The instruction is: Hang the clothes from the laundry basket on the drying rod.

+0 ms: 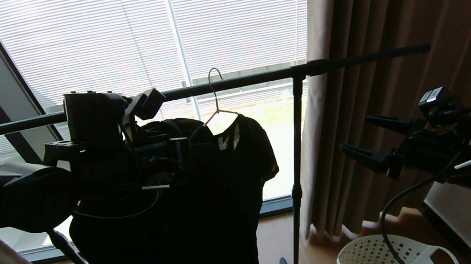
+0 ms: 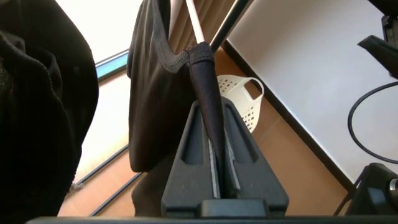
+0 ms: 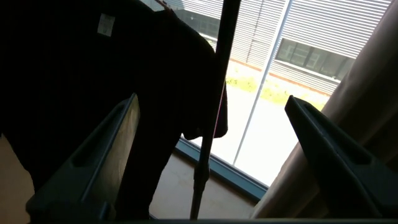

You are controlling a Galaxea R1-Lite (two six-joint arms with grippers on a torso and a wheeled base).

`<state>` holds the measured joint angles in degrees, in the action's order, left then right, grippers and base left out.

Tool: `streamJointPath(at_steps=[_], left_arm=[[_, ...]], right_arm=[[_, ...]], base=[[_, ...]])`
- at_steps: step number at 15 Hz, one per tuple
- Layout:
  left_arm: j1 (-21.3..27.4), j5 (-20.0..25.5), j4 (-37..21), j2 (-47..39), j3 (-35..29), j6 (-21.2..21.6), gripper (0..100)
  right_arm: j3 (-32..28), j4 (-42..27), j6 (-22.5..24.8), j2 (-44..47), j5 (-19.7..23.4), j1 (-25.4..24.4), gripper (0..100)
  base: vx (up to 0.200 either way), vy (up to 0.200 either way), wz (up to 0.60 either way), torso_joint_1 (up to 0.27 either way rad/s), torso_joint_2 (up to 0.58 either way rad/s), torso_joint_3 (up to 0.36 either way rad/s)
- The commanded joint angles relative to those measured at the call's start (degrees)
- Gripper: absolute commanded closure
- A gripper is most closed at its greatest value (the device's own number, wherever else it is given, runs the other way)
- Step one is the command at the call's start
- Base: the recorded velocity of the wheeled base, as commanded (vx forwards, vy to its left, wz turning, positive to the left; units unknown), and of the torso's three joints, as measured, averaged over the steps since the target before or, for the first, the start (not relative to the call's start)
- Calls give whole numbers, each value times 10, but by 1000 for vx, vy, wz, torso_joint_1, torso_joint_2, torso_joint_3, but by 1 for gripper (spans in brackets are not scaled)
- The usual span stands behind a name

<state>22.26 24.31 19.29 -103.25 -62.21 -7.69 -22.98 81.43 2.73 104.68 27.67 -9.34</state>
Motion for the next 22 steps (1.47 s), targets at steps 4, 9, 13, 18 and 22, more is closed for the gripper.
streamJointPath(at_steps=[4,9,13,18,22], left_arm=[[7,0,21,7,26,-1,0],[11,-2,17,55,49,12,0],[9,-5,17,151,123,15,0],[-3,-18,-28,276,198,15,0],[-16,-18,-39,365,268,24,0]], right_arm=[[0,0,2,1,0,0,0],[1,0,3,1,0,-4,0],[2,-1,3,-1,-3,-21,0],[15,-4,6,-24,-53,-63,0],[19,-120,8,-135,-54,-88,0]], base=[[0,0,0,0,0,0],[0,0,0,0,0,0],[0,0,0,0,0,0],[0,0,0,0,0,0],[0,0,0,0,0,0]])
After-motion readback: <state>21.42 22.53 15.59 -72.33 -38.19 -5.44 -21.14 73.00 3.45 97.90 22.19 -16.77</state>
